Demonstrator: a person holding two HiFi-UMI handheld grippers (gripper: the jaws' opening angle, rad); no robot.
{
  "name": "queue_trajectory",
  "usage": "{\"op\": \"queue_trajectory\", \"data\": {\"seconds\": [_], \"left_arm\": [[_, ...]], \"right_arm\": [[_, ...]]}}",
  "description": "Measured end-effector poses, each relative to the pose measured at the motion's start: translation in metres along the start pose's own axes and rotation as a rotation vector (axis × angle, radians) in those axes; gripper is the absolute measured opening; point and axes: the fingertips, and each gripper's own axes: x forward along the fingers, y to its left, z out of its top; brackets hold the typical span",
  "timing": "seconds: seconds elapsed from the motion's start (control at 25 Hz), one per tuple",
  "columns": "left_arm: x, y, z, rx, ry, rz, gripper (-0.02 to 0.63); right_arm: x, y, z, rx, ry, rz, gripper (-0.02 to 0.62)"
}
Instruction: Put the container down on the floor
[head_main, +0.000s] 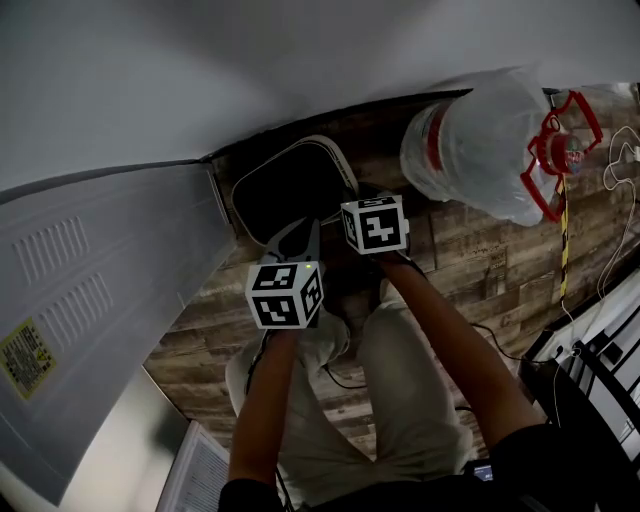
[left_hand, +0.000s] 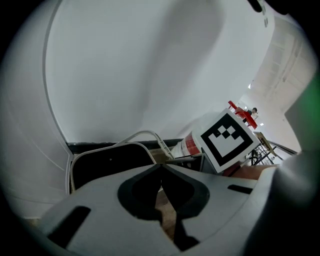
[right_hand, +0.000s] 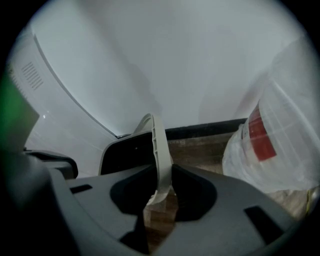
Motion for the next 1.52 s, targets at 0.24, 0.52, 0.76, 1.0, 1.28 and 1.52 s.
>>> {"op": "queue_trajectory", "data": {"seconds": [0.24,0.52,0.76,1.0,1.28,1.52], "left_arm": [[0.026,-0.019,0.0,0.051,0.031,-0.044,0.017],[0.042,-0.029,0.004,0.072,0.037,-0.071,0.017],[0.043,-0.028,0.005,0.073,0.038,-0.071,0.017],[0.032,-0.031,0.004,0.058,0.042,-0.069,0.017],[-0.001,-0.057,0.024,0.005,0.034,-0.079,0.017],[-0.044,-0.081,0.062,-0.008,0.012,-0.066,0.017]], "right_arm": [[0.009,-0.031,-0.014,0.044,0.026,-0.017,0.081],[0.013,-0.048,-0.021,0.072,0.03,-0.022,0.081],[0.012,-0.05,-0.021,0.077,0.03,-0.023,0.081],[-0.001,-0.044,-0.019,0.062,0.029,-0.032,0.081],[-0.053,-0.031,-0.003,0.077,0.03,-0.001,0.08],[-0.112,-0.015,0.024,0.084,0.012,0.025,0.055]]}}
